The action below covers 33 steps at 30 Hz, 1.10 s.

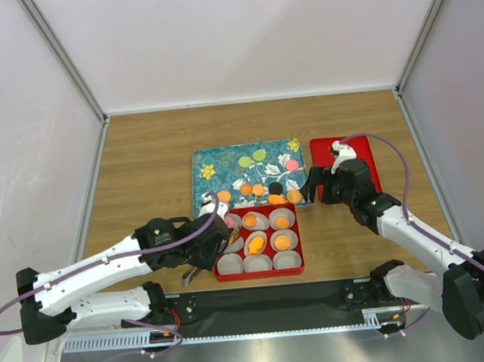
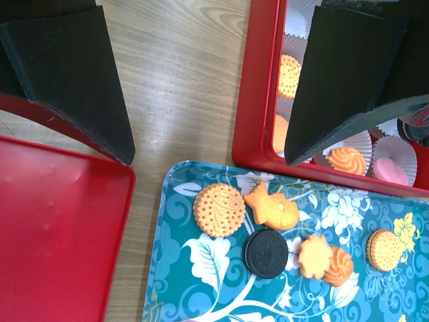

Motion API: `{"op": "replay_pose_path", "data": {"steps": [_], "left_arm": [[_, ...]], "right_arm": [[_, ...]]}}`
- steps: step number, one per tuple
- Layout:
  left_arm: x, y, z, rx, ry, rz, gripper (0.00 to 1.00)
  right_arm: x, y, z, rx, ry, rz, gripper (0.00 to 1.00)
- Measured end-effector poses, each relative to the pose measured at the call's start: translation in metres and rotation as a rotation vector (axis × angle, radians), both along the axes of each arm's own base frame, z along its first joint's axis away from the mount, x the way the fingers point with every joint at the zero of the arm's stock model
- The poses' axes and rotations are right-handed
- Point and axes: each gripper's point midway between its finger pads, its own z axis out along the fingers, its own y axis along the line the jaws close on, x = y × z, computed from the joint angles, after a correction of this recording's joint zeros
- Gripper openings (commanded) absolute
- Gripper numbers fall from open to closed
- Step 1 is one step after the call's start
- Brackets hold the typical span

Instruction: Pack the cookies

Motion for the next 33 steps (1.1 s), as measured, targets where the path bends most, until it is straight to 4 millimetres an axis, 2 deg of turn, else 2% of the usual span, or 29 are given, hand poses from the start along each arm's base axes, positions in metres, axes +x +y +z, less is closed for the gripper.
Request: {"op": "replay_pose_path", "data": {"steps": [13, 26, 33], "left_arm": [[-0.009, 0.008, -0.003, 0.021, 0.021, -0.01, 0.43], [-0.01, 0.009, -0.003, 0.024, 0.023, -0.013, 0.58], [-0.011, 0.01, -0.003, 0.028, 0.024, -0.015, 0.54]], "right_arm": [[-0.001, 0.001, 0.0, 0.0, 0.001, 0.005, 1.0], [-0.001, 0.002, 0.0, -0.001, 0.001, 0.007, 1.0], [-0.001, 0.002, 0.0, -0.001, 0.001, 0.008, 1.0]]}}
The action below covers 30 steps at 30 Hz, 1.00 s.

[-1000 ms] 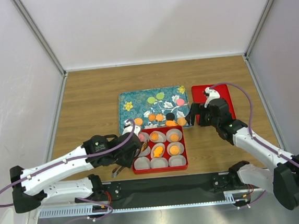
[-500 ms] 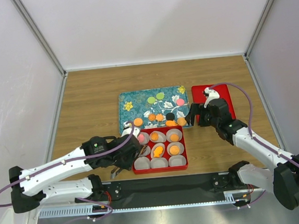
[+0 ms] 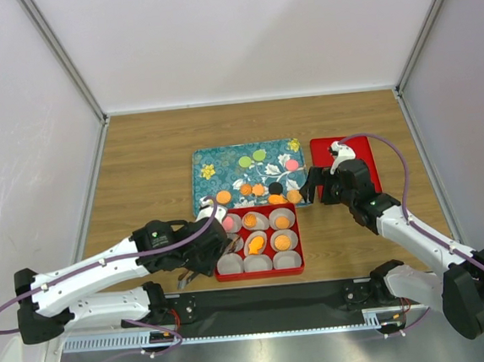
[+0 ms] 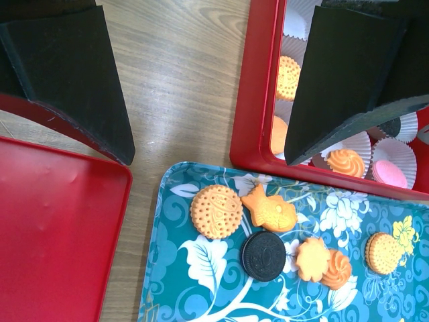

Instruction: Pack the cookies

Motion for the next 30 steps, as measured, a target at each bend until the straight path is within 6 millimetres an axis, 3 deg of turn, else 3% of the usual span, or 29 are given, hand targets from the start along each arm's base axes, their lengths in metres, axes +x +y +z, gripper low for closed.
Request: {"op": "replay_pose_path", "data": {"steps": [4, 9, 12, 15, 25, 30], "left_arm": [[0.002, -0.005, 0.012, -0.028, -0.012, -0.013, 0.54], [0.013, -0.03, 0.053, -0.143, -0.078, -0.05, 0.54], [0.029, -0.046, 0.078, -0.185, -0.124, -0.057, 0.53], [0.06, -0.06, 0.091, -0.179, -0.168, -0.029, 0.52], [0.173, -0.09, 0.08, -0.027, -0.223, 0.028, 0.55], [0.225, -0.084, 0.054, 0.034, -0.203, 0.083, 0.54]], "right_arm": [[0.0, 0.0, 0.0, 0.0, 0.0, 0.0, 1.0], [0.0, -0.001, 0.0, -0.002, -0.001, -0.003, 1.0], [0.001, -0.001, 0.0, -0.005, -0.002, -0.007, 1.0], [0.001, -0.002, 0.0, -0.008, -0.003, -0.012, 1.0], [0.002, -0.013, 0.0, -0.026, -0.005, -0.053, 1.0], [0.004, -0.016, 0.004, -0.023, -0.016, -0.064, 1.0]]}}
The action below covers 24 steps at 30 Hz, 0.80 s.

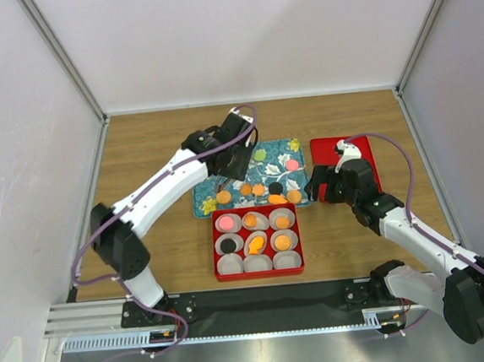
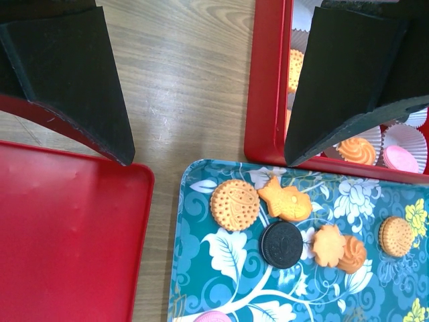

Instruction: Pack the cookies

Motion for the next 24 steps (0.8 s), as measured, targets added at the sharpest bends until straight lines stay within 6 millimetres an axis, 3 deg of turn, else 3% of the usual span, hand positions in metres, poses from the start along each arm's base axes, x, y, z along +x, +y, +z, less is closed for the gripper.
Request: {"op": "replay_pose_path", "data": {"steps": [4, 9, 15, 24], "left_arm": [[0.024, 0.005, -0.034, 0.043, 0.057, 0.026, 0.54], [0.032, 0.004, -0.064, 0.068, 0.116, 0.021, 0.54], [0.037, -0.001, -0.075, 0.055, 0.133, 0.015, 0.54], [0.047, 0.006, -0.085, 0.039, 0.151, 0.044, 0.54]], "right_arm": [[0.0, -0.001, 0.002, 0.003, -0.005, -0.002, 1.0], [0.001, -0.002, 0.003, 0.004, -0.008, -0.005, 1.0], [0.001, -0.002, 0.003, 0.004, -0.008, -0.006, 1.0], [0.001, -0.002, 0.003, 0.004, -0.008, -0.005, 1.0]]}}
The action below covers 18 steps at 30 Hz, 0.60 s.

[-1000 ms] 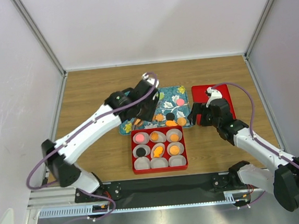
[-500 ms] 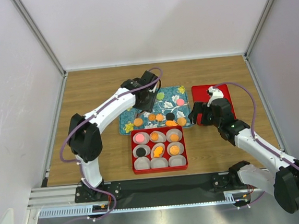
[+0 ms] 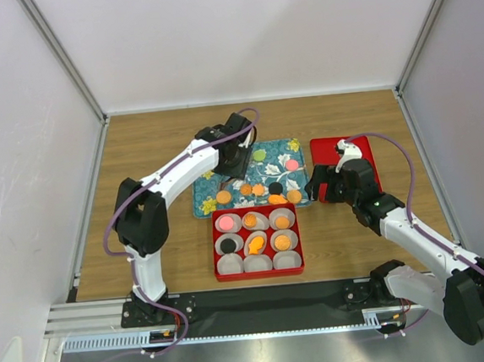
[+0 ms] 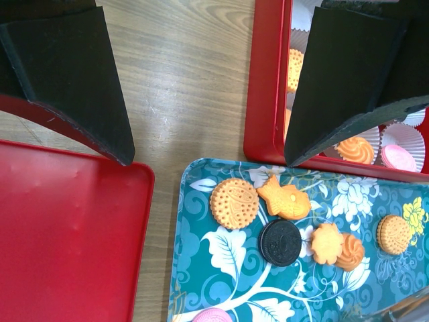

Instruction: Pack the cookies

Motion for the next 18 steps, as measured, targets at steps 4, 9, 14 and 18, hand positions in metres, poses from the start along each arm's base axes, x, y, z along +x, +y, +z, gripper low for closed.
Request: {"op": "replay_pose_path", "data": {"steps": [4, 9, 14, 18], "left_arm": [[0.003, 0.001, -0.005, -0.006, 0.011, 0.006, 0.54], [0.003, -0.001, -0.013, -0.016, 0.031, 0.002, 0.48], [0.003, -0.002, -0.014, -0.017, 0.036, 0.002, 0.38], [0.003, -0.001, -0.014, -0.014, 0.037, 0.001, 0.36]], "right_arm": [[0.0, 0.0, 0.0, 0.0, 0.0, -0.001, 1.0], [0.0, 0.0, 0.0, 0.0, 0.0, -0.001, 1.0], [0.0, 0.0, 0.0, 0.0, 0.0, -0.001, 1.0], [0.0, 0.0, 0.0, 0.0, 0.0, -0.002, 1.0]]}}
